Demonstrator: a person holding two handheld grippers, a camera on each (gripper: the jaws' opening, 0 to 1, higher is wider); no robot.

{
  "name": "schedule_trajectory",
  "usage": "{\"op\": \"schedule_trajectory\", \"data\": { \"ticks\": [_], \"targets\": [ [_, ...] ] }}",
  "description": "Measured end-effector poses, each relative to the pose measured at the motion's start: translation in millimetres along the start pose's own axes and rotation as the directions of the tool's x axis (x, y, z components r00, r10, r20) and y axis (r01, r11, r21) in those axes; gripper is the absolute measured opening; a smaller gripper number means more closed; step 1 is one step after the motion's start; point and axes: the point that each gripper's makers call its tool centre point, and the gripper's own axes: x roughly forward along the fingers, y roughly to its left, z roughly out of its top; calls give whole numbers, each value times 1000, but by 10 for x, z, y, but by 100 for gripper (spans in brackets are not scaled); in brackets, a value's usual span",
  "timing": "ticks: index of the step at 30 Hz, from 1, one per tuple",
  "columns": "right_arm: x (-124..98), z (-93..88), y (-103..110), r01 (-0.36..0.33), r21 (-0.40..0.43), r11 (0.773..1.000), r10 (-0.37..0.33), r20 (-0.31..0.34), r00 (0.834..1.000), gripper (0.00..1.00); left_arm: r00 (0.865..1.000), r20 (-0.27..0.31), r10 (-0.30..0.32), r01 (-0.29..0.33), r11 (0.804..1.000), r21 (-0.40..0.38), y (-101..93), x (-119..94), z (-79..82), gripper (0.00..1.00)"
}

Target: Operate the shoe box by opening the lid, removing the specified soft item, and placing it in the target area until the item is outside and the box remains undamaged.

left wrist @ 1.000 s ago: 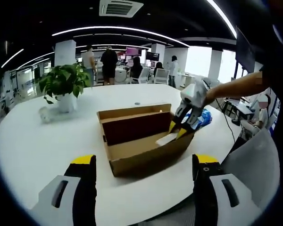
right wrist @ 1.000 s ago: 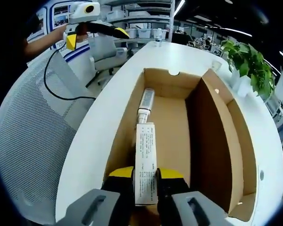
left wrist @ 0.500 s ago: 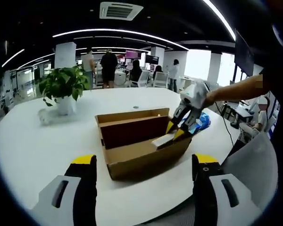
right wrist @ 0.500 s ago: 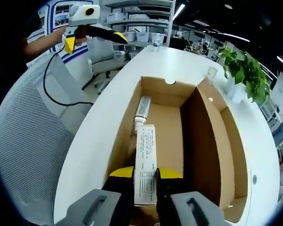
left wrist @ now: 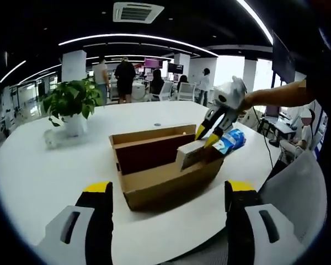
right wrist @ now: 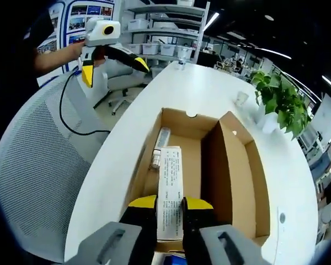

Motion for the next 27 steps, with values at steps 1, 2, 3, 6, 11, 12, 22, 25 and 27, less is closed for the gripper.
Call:
{"op": "schedule_trajectory", "data": {
  "ticks": [1, 2, 3, 6, 11, 12, 22, 25, 27],
  "targets": [
    [-32, 22, -11, 4, -4, 1000, -4, 4, 1000, 12, 1000, -1, 0, 0, 1000, -2, -1, 0, -2, 86],
    [-55, 34, -19, 9, -7, 1000, -9, 7, 1000, 12, 1000, -2, -2, 2, 1000, -4, 11, 3, -12, 86],
    [-88, 50, -33, 17, -15, 1000, -17, 9, 1000, 12, 1000, -2, -3, 3, 1000, -2, 7, 4, -12, 86],
    [-163, 77, -49, 26, -22, 999, -25, 16, 1000, 12, 1000, -1, -7, 7, 1000, 0, -11, 11, -6, 86],
    [-286, 99, -68, 38, -40, 998, -38, 18, 999, 12, 1000, 2, -4, 4, 1000, -2, -30, 17, -5, 86],
    [-306, 101, -76, 40, -40, 998, -40, 18, 999, 12, 1000, 2, -5, 5, 1000, -3, -37, 18, -8, 86],
    [-595, 109, -130, 58, -59, 997, -57, 21, 998, 12, 1000, -1, -9, 9, 1000, 3, -60, 12, -27, 86],
    [-679, 95, -146, 65, -65, 996, -64, 22, 998, 12, 1000, -3, -10, 10, 1000, 9, -53, 16, -33, 86],
    [-728, 73, -158, 71, -73, 995, -69, 19, 997, 12, 1000, -5, -10, 10, 1000, 10, -51, 22, -37, 86]
  ]
}}
